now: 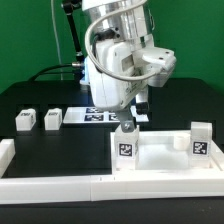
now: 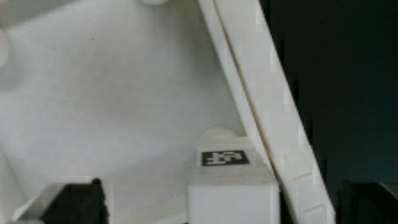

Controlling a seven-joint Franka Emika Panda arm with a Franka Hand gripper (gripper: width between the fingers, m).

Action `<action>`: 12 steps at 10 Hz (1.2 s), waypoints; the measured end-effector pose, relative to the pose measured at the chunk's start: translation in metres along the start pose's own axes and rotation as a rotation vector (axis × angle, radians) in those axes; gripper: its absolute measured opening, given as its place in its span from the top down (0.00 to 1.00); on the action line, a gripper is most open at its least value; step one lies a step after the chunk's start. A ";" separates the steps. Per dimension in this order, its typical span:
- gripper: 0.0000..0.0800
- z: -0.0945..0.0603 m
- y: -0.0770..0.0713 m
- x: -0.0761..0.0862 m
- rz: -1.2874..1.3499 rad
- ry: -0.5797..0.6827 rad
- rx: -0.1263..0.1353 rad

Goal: Assemble square table

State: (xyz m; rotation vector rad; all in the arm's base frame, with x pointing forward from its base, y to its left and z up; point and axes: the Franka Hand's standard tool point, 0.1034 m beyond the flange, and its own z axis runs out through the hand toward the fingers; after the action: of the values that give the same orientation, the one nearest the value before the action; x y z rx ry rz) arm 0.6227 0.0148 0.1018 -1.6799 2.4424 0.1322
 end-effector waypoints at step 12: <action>0.19 0.000 0.009 0.008 -0.886 0.022 0.023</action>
Offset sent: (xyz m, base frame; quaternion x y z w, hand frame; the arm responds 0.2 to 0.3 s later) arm 0.0000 0.0000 0.0000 0.0000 0.0000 -0.0650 0.9979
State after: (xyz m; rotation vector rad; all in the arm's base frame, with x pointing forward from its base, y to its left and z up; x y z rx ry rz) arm 0.6118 0.0111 0.0996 -2.5508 1.4831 -0.0358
